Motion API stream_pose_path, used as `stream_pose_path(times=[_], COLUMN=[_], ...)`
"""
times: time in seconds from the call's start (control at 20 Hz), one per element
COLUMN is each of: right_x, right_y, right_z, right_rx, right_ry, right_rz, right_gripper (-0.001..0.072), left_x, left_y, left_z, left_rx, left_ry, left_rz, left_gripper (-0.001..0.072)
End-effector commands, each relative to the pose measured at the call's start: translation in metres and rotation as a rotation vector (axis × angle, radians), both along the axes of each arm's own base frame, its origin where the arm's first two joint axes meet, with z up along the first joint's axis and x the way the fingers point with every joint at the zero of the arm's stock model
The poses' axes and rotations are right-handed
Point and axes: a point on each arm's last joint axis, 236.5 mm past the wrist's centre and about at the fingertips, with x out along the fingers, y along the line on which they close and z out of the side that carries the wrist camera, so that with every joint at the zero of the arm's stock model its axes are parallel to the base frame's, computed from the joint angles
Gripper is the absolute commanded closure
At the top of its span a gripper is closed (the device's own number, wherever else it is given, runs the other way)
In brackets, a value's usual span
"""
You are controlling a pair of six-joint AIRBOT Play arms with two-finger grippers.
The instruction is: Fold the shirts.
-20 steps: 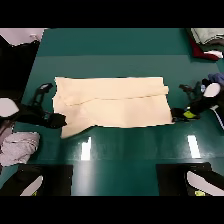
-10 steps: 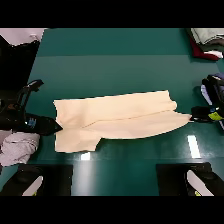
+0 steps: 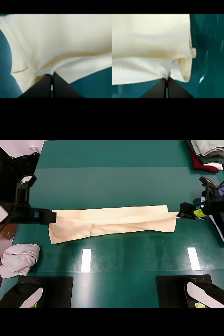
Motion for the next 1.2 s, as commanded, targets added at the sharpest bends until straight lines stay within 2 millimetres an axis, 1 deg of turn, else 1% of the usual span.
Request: stream_pose_path(times=[0.0,0.1,0.25,0.4,0.55,0.6,0.65,0.7,0.75,0.85,0.9,0.95,1.0,1.05,1.1,1.15], right_x=[0.04,0.057,0.075,0.09,0.106,0.111,0.117,0.121,0.125,0.122,0.113,0.102,0.089,0.077,0.066,0.059], right_y=[-0.004,-0.008,-0.009,-0.001,0.013,0.014,0.013,0.012,0.006,-0.007,-0.017,-0.027,-0.036,-0.045,-0.052,-0.051], right_z=[-0.006,-0.009,-0.016,-0.023,-0.03,-0.03,-0.029,-0.024,-0.017,0.001,0.005,0.004,-0.003,-0.014,-0.027,-0.038], right_rx=[0.013,0.007,0.006,-0.003,-0.01,-0.012,-0.011,-0.011,-0.012,-0.014,-0.016,-0.011,-0.001,0.011,0.038,0.093], right_ry=[-0.043,-0.052,-0.045,-0.048,-0.068,-0.076,-0.089,-0.101,-0.115,-0.105,-0.079,-0.042,0.006,0.048,0.093,0.113], right_rz=[-0.025,-0.023,-0.012,0.041,0.073,0.073,0.068,0.065,0.056,0.07,0.1,0.112,0.117,0.119,0.112,0.11], right_gripper=[0.0701,0.0701,0.07,0.0698,0.0697,0.0689,0.0538,0.0247,0.0115,0.0116,0.0116,0.0116,0.0116,0.0116,0.0116,0.0116], left_x=[0.03,0.04,0.056,0.063,0.066,0.067,0.069,0.07,0.071,0.07,0.069,0.066,0.062,0.059,0.057,0.057], left_y=[0.004,0.005,0.004,0.004,0.005,0.005,0.006,0.006,0.006,0.004,0.001,-0.004,-0.011,-0.018,-0.024,-0.027], left_z=[-0.028,-0.041,-0.047,-0.049,-0.048,-0.047,-0.046,-0.045,-0.044,-0.038,-0.036,-0.036,-0.037,-0.037,-0.036,-0.035], left_rx=[0.034,0.047,0.041,0.038,0.038,0.038,0.039,0.038,0.038,0.032,0.016,-0.008,-0.048,-0.08,-0.106,-0.119], left_ry=[0.011,0.021,-0.009,-0.025,-0.035,-0.043,-0.054,-0.057,-0.058,-0.054,-0.043,-0.029,-0.006,0.009,0.016,0.017], left_rz=[0.018,0.023,0.032,0.042,0.052,0.052,0.053,0.058,0.057,0.057,0.058,0.059,0.061,0.062,0.055,0.047], left_gripper=[0.0676,0.0676,0.0676,0.0675,0.0674,0.0534,0.0225,0.0146,0.0202,0.0204,0.0204,0.0204,0.0206,0.0281,0.0578,0.0675])
